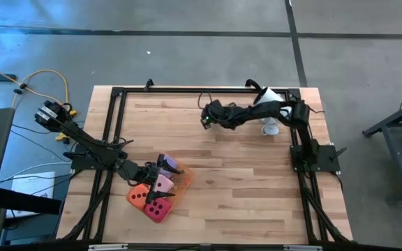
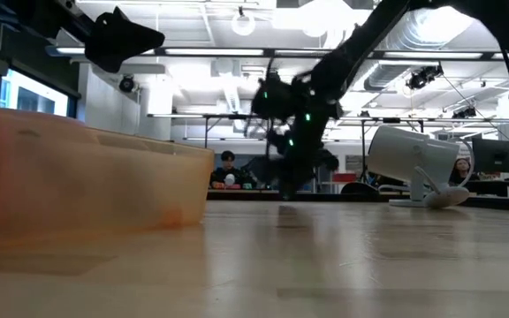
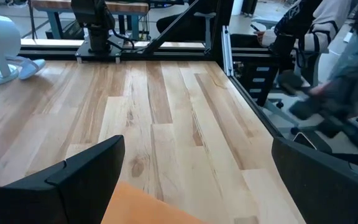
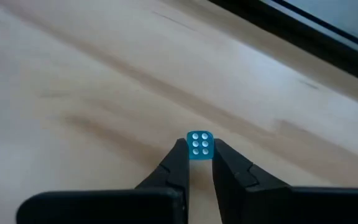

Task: Pick & Place Dice
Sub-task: Put the small blue dice into the orange bin

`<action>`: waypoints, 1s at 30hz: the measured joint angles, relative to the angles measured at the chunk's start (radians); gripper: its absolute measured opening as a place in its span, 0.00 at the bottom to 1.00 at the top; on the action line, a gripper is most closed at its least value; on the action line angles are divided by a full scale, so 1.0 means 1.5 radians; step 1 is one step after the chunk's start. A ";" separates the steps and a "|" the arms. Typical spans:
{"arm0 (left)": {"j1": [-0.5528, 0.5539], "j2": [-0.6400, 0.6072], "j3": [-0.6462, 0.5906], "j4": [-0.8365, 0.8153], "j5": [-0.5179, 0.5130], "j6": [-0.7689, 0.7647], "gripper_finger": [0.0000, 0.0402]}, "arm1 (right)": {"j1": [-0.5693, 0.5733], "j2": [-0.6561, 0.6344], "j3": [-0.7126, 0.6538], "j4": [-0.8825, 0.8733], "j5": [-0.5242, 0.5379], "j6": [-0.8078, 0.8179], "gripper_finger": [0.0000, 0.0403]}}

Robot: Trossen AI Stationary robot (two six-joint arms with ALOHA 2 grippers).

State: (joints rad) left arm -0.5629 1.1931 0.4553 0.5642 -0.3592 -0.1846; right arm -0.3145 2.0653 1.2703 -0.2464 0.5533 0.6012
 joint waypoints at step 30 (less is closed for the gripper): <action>-0.001 0.000 0.001 0.026 0.000 -0.019 0.99 | 0.435 -0.076 0.003 0.264 -0.128 -0.184 0.07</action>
State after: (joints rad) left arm -0.5648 1.1934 0.4561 0.6037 -0.3595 -0.2135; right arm 0.3375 1.9510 1.2754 0.1492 0.3612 0.3252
